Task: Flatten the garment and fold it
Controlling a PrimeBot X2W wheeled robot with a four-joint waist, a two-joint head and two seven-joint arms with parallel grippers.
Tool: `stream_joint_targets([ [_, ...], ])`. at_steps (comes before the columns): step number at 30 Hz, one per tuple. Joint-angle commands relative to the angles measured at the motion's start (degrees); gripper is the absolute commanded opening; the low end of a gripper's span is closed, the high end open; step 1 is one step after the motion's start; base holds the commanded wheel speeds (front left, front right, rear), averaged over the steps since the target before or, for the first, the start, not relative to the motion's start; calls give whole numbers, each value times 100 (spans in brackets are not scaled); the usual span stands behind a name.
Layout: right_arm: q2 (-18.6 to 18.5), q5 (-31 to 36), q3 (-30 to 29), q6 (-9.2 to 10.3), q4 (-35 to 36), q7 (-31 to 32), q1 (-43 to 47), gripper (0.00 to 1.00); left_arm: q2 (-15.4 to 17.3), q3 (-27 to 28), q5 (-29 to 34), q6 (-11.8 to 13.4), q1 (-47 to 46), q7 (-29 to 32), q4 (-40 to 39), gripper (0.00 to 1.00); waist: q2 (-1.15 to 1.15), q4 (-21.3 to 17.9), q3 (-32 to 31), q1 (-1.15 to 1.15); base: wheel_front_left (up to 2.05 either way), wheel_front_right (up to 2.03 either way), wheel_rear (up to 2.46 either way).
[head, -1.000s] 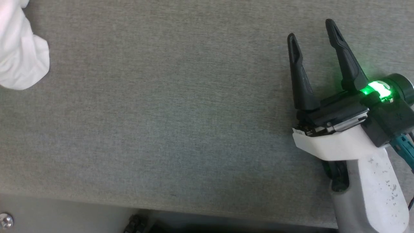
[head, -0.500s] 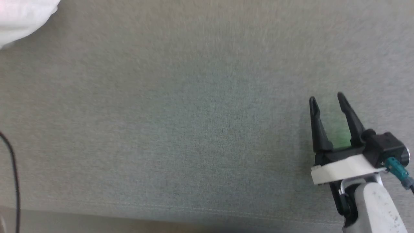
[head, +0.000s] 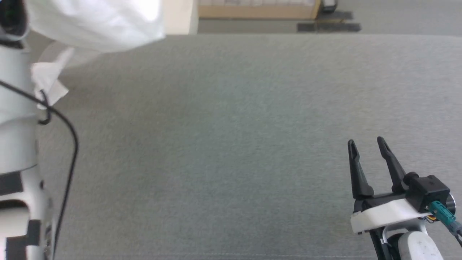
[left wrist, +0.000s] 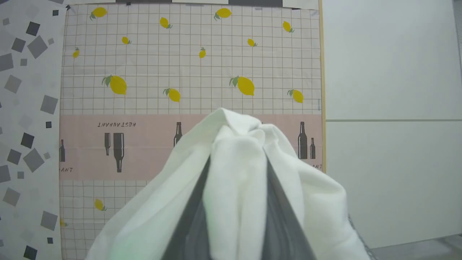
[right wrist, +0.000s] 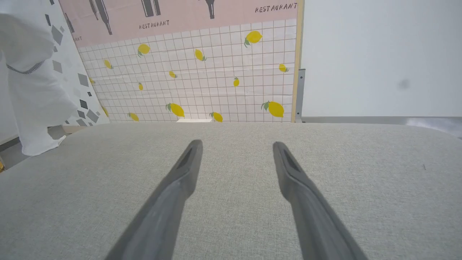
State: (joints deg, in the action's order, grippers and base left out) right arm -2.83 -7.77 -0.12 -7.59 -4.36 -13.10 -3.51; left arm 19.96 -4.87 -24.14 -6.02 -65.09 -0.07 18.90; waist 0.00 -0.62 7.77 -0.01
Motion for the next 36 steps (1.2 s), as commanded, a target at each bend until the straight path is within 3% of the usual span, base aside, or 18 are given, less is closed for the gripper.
stream_joint_targets([
  [1,-5,-46,11,10,32,21,83,100,-136,-88,-61,-37,-163,7,1,0,0,-639,-530,1,0,0,0],
  [13,-5,-42,115,10,90,126,194,100,-1266,-508,-806,-104,-654,-155,153,0,0,-1302,-707,1,0,0,0],
  [19,-5,-40,131,10,139,153,236,100,-1606,-791,-1174,-87,-368,-236,421,0,0,-1413,-629,1,0,0,0],
  [27,-5,-50,177,10,205,172,160,100,-1702,-1818,-1311,97,1072,-248,1293,0,0,-1490,-384,1,0,0,0],
  [32,-5,-50,235,10,205,169,100,100,-1705,-2739,-926,210,1886,441,2323,0,0,-1549,-282,1,0,0,0],
  [36,-5,-59,268,10,186,162,92,100,-1706,-3181,-870,164,2265,1211,2998,0,0,-1553,-235,1,0,0,0],
])
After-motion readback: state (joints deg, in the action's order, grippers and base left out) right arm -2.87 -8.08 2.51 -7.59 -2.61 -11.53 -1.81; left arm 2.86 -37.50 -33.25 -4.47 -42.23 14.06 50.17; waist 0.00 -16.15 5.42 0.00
